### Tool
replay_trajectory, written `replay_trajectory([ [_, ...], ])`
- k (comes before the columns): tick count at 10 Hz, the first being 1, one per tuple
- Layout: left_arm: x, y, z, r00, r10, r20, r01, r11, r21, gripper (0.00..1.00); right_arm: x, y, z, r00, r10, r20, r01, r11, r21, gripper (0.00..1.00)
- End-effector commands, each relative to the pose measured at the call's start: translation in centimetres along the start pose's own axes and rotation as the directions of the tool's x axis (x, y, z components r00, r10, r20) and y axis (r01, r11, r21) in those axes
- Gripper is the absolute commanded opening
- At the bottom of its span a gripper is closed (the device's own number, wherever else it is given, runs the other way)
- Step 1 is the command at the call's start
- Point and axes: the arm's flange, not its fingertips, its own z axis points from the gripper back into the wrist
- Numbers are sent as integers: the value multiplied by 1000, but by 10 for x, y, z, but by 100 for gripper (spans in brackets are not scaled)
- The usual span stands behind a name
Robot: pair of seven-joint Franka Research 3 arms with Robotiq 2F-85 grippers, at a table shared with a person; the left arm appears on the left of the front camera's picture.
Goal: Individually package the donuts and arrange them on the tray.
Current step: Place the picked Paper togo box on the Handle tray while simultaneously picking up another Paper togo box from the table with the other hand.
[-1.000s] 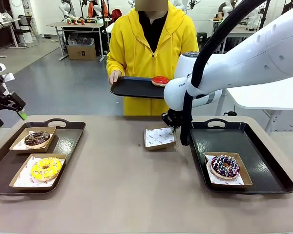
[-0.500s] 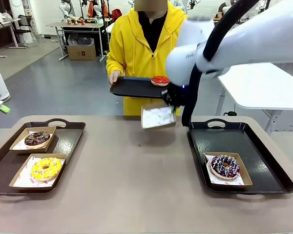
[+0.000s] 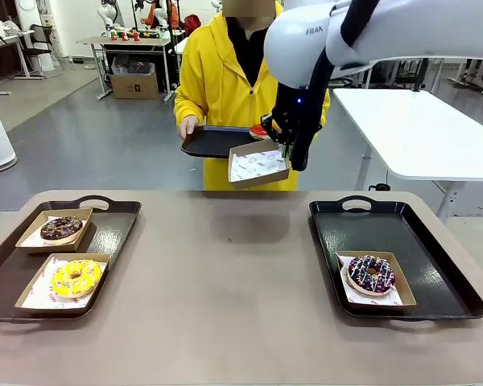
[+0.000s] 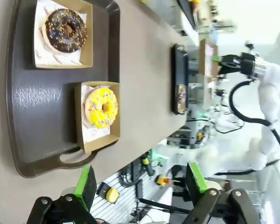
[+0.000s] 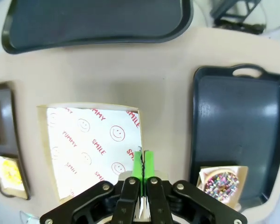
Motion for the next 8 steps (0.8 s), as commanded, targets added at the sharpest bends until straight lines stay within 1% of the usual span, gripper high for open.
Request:
replay_trajectory([
  [1, 13, 34, 16, 999, 45, 8, -43, 987, -158, 100, 34, 10, 0, 997, -46, -66, 45, 999, -17, 0],
  [3, 10, 66, 32, 996, 82, 21, -74, 963, -261, 100, 48, 7, 1, 994, -70, -80, 69, 998, -11, 0],
  [4, 11, 73, 32, 995, 101, 27, -89, 954, -285, 100, 49, 6, 2, 994, -74, -77, 73, 997, -7, 0],
  [5, 13, 75, 31, 994, 107, 27, -95, 953, -286, 100, 50, 5, 1, 994, -79, -72, 79, 997, -5, 0],
  [6, -1, 67, 22, 994, 110, 19, -102, 965, -242, 100, 50, 2, -6, 996, -55, -66, 54, 998, -11, 0],
  [8, -1, 67, 22, 994, 110, 19, -102, 965, -242, 100, 47, 1, -1, 997, -44, -63, 43, 999, -11, 0],
])
